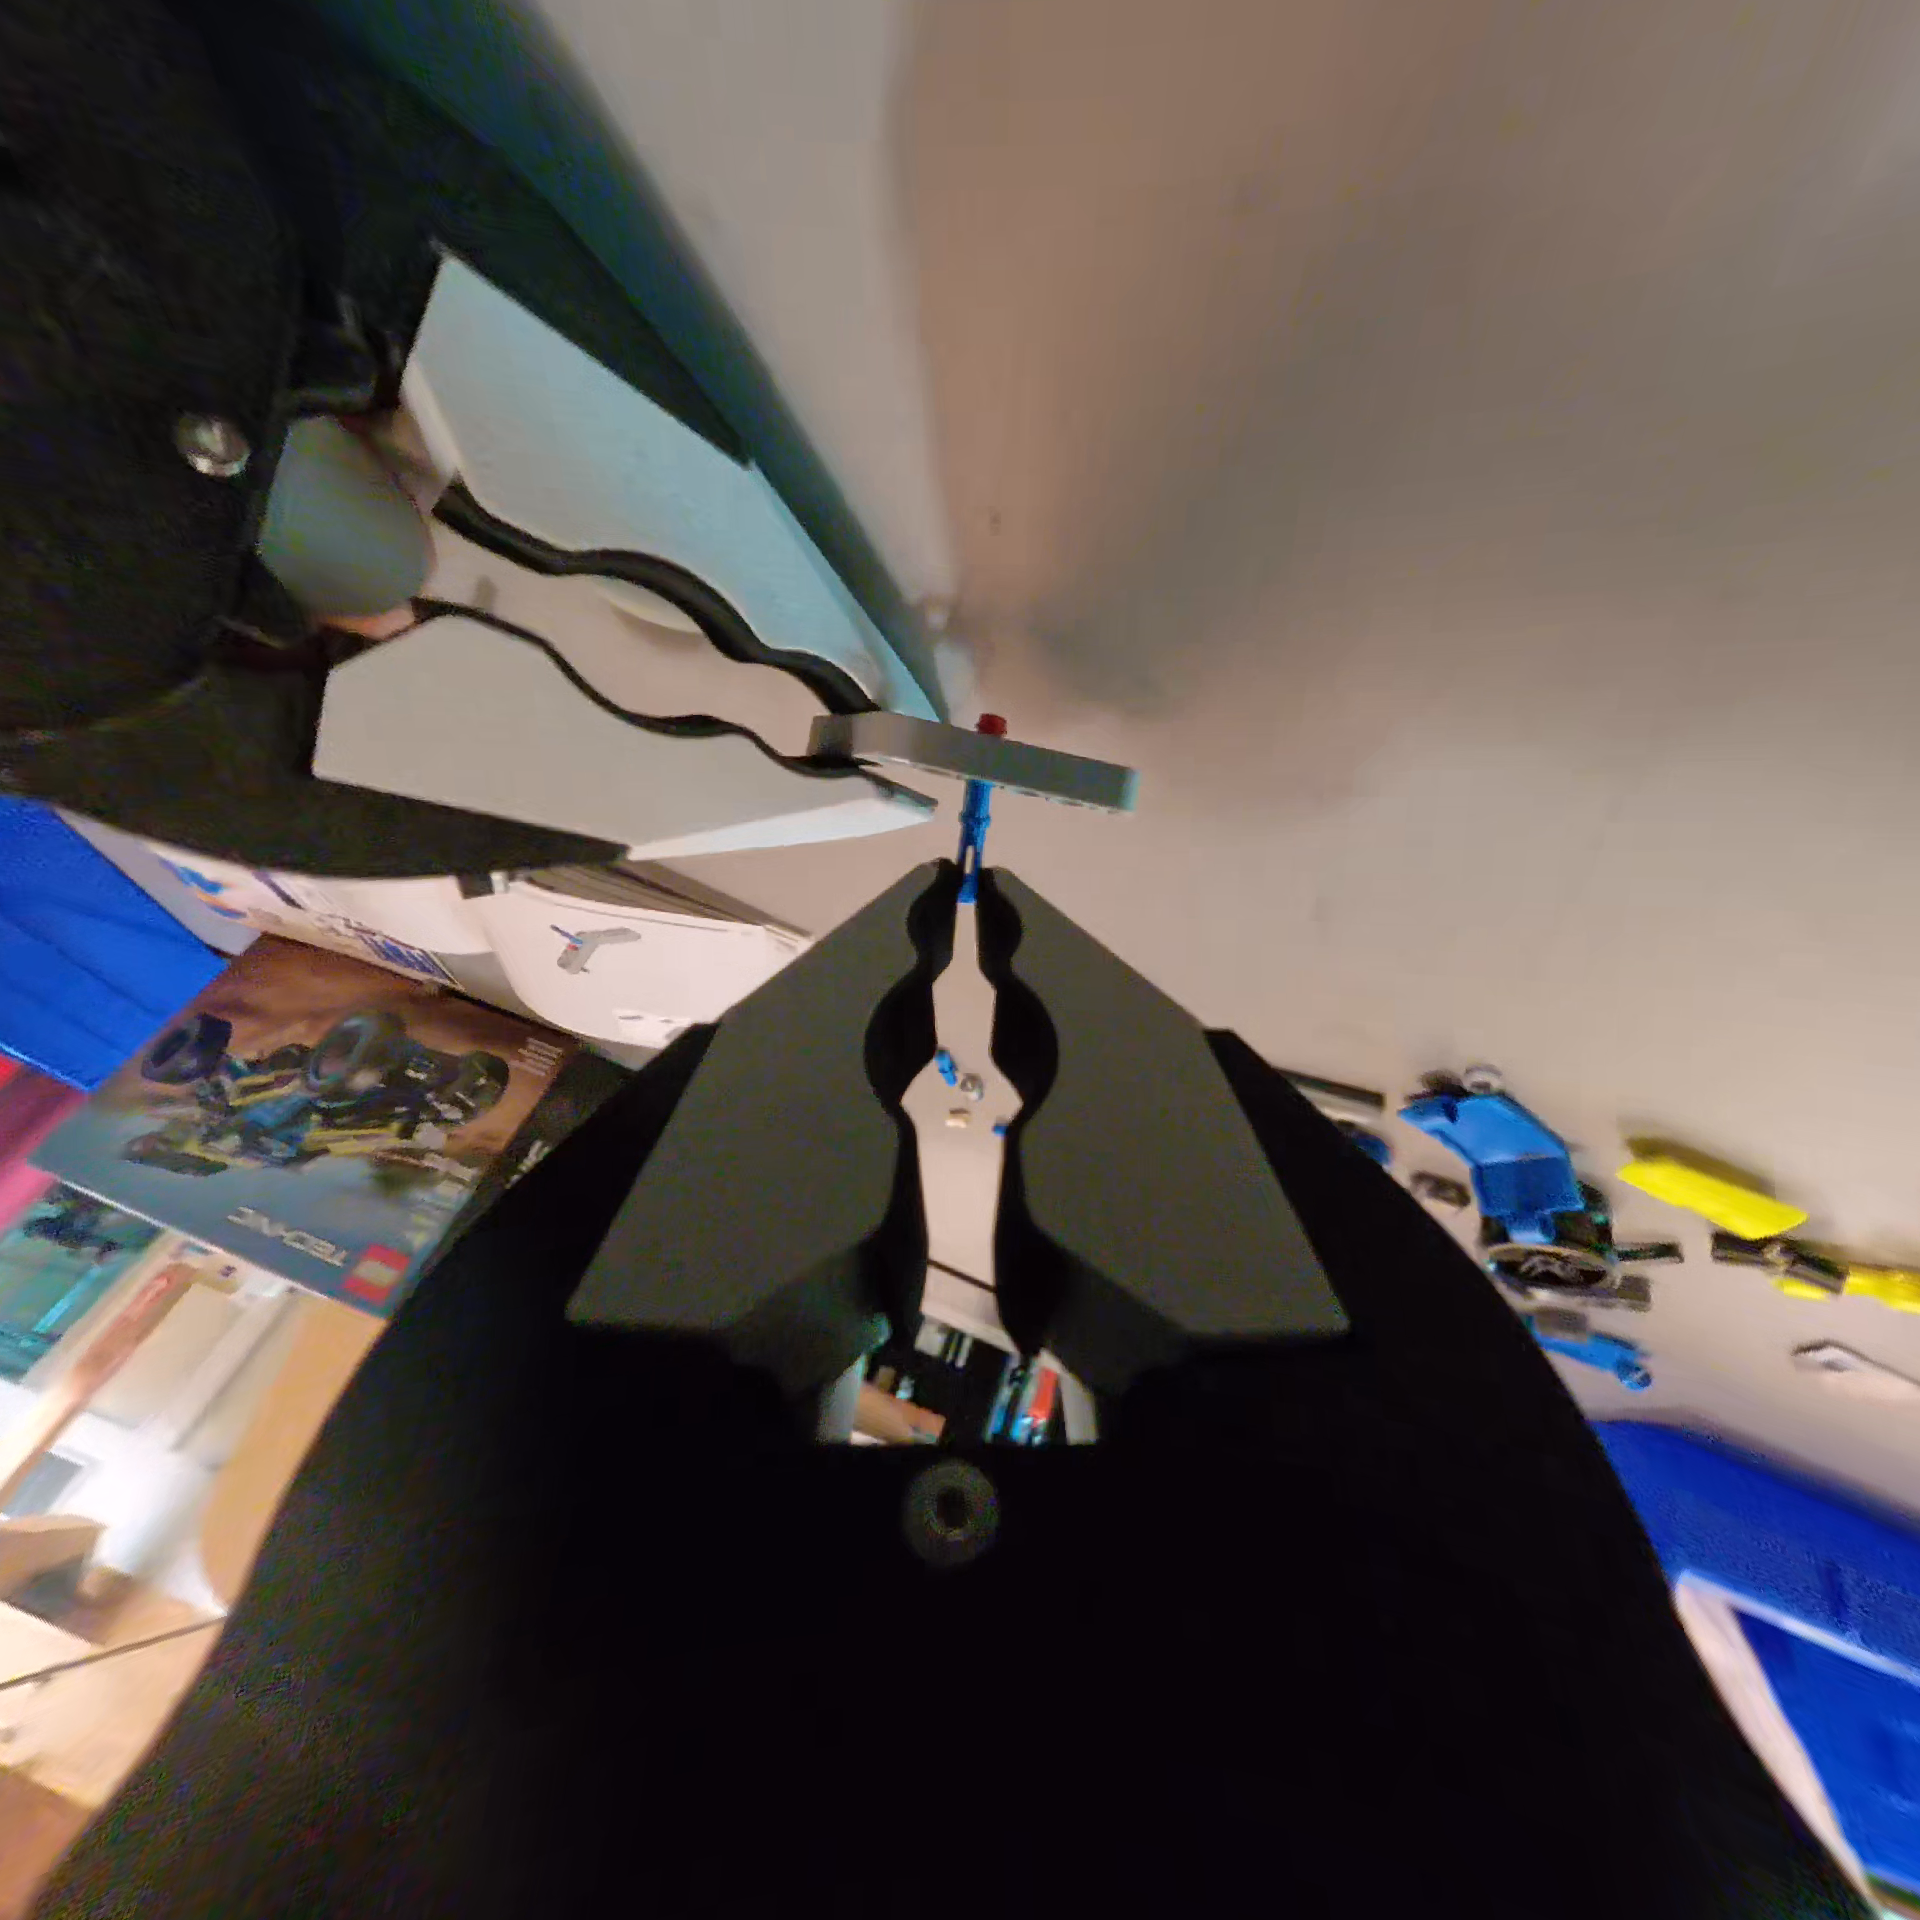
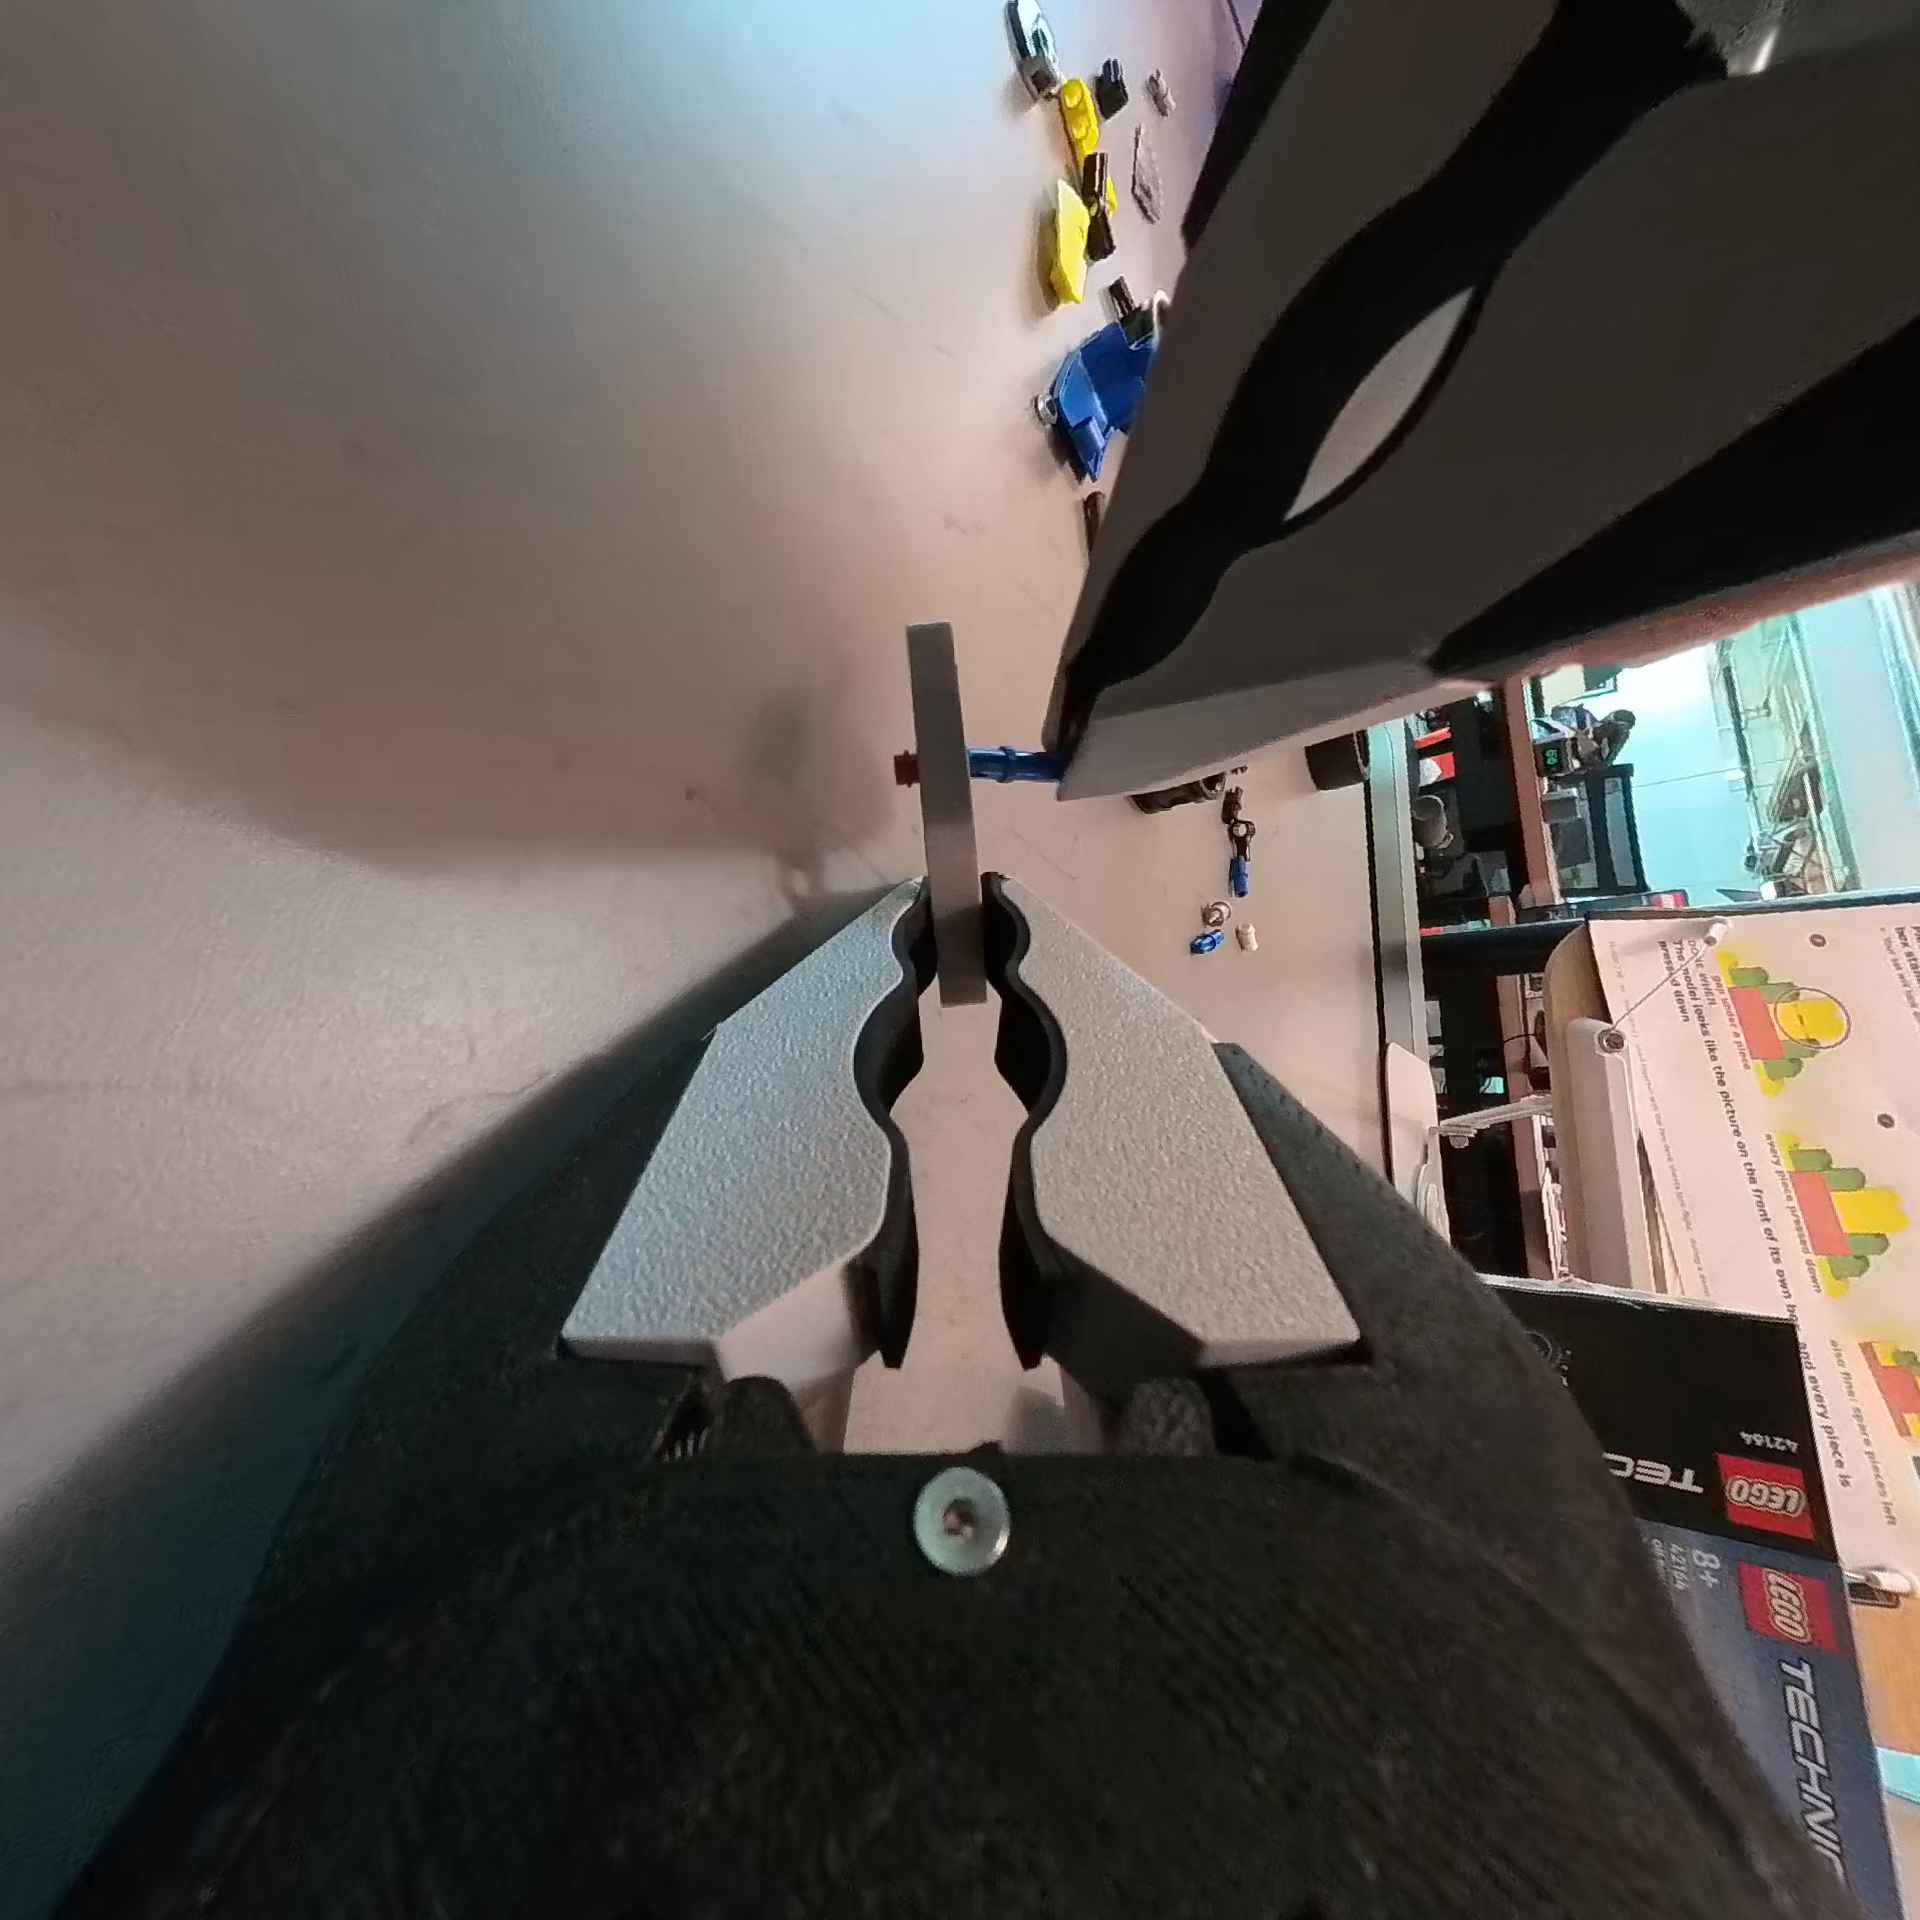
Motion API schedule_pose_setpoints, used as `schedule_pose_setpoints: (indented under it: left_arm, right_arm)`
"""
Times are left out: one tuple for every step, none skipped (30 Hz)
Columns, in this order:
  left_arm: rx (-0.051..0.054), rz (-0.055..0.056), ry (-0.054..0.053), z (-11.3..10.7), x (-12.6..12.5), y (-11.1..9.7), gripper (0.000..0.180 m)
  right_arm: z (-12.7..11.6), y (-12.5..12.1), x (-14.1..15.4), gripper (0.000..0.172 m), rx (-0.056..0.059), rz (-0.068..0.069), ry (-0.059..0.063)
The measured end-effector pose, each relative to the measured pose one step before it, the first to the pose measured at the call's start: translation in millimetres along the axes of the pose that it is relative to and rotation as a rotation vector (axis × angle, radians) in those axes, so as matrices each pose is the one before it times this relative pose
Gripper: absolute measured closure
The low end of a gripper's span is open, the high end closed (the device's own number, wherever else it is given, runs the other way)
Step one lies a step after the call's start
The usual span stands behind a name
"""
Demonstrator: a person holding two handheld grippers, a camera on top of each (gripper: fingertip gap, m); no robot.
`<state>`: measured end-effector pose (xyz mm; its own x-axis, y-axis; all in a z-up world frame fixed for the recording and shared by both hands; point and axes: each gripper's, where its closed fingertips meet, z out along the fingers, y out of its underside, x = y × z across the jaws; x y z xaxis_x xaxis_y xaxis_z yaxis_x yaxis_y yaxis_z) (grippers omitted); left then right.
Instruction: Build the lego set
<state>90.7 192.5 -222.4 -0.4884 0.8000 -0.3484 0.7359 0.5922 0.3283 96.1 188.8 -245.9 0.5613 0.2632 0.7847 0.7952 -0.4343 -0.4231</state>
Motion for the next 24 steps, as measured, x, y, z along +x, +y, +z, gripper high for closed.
schedule_pose_setpoints:
  left_arm:
    - [0.0067,-0.0283,-0.009,-0.83,-0.5,0.98,0.18]
    - [0.0017,-0.0228,-0.0079,-0.25,0.17,0.6,0.18]
    - [-0.003,-0.0211,-0.0023,0.79,1.65,0.94,0.18]
    - [-0.0065,-0.0281,0.0025,1.2,2.07,2.4,0.18]
    - [-0.0039,-0.0439,0.0064,0.74,1.85,3.72,0.18]
    - [-0.0004,-0.0622,0.0192,0.96,3.0,4.92,0.18]
    - [0.0036,-0.078,0.0196,0.79,2.63,5.95,0.18]
    - [0.0155,-0.0814,0.0074,0.02,0.41,5.23,0.18]
    - [0.0266,-0.0858,0.0169,-0.82,0.93,3.54,0.18]
    - [0.032,-0.0978,0.0142,-1.28,-0.05,2.13,0.18]
    - [0.0432,-0.0926,0.0042,-1.66,-1.34,-0.17,0.18]
    - [0.0502,-0.0793,0.0177,-1.74,1.52,-1.75,0.18]
    - [0.0406,-0.0786,0.0154,-1.21,1.74,-1.23,0.18]
    - [0.0291,-0.0736,0.0039,-0.39,0.73,0.04,0.18]
    - [0.0167,-0.0624,0.006,0.53,1.61,1.58,0.18]
    - [0.0025,-0.0522,-0.0047,0.73,0.82,2.92,0.18]
    - [-0.0033,-0.0371,-0.0192,0.46,-0.45,2.53,0.18]
    - [-0.0033,-0.0244,-0.0105,0.17,1.05,1.47,0.18]
    - [-0.0033,-0.0233,-0.0071,-0.08,1.65,0.29,0.18]
    - [0.0066,-0.021,-0.0166,-0.71,0.56,-2.23,0.18]
    - [0.0213,-0.0126,-0.0078,-1.1,2.0,-4.99,0.18]
    - [0.024,-0.0094,0.0024,-0.93,3.44,-5.8,0.18]
    - [0.013,-0.0073,-0.0001,0.52,2.47,-3.75,0.18]
    - [-0.0043,-0.0008,-0.0036,2.12,1.59,-0.09,0.18]
  right_arm:
    - [0.02,0.72,0.46,0.166,-0.0055,-0.0007,0.0023]
    - [-0.06,0.01,-0.01,0.166,0.0006,-0.0055,0.0017]
    - [-0.13,-0.37,0.18,0.166,0.0043,-0.0076,0.0038]
    - [0.01,-0.02,0.38,0.166,-0.001,-0.0061,0.0062]
    - [0.32,0.25,0.55,0.167,-0.0042,-0.0046,0.0066]
    - [0.26,0.23,0.9,0.167,-0.0005,-0.0019,0.0082]
    - [-0.09,-0.62,0.39,0.167,0.0092,-0.0003,0.0048]
    - [-0.45,-0.54,0.31,0.167,0.0098,-0.0001,0.0008]
    - [-0.35,-0.4,-0.23,0.167,0.0064,-0.0052,-0.0013]
    - [0.07,-0.47,-1.09,0.167,0.0018,-0.0207,-0.0057]
    - [0.28,-0.7,-1.45,0.167,0.0006,-0.0338,-0.0069]
    - [1.01,-1.12,0.33,0.167,0.0032,-0.0239,0.0042]
    - [0.66,0.57,0.58,0.167,-0.0076,-0.0189,0.0001]
    - [-0.63,2.26,0.17,0.167,-0.0198,-0.0244,-0.012]
    - [-1.95,2.07,-0.34,0.165,-0.0194,-0.0201,-0.0245]
    - [-2.82,0.45,0.9,0.16,-0.0046,-0.0034,-0.0207]
    - [-3.58,-0.47,2.85,0.15,0.0032,0.0064,-0.0077]
    - [-3.84,-1.08,3.12,0.138,0.0087,0.0072,-0.003]
    - [-3.94,-1.15,1.23,0.13,0.0096,0.0046,-0.0132]
    - [-3.96,-0.25,0.28,0.123,0.002,0.004,-0.0177]
    - [-4.07,0.03,-0.15,0.116,-0.0005,0.0119,-0.0212]
    - [-3.9,-0.24,-2.22,0.113,0.0038,0.0269,-0.0328]
    - [-2.75,-1.11,-3.05,0.111,0.0149,0.0415,-0.0343]
    - [-1.19,-1.81,-2.6,0.11,0.0261,0.0506,-0.0249]
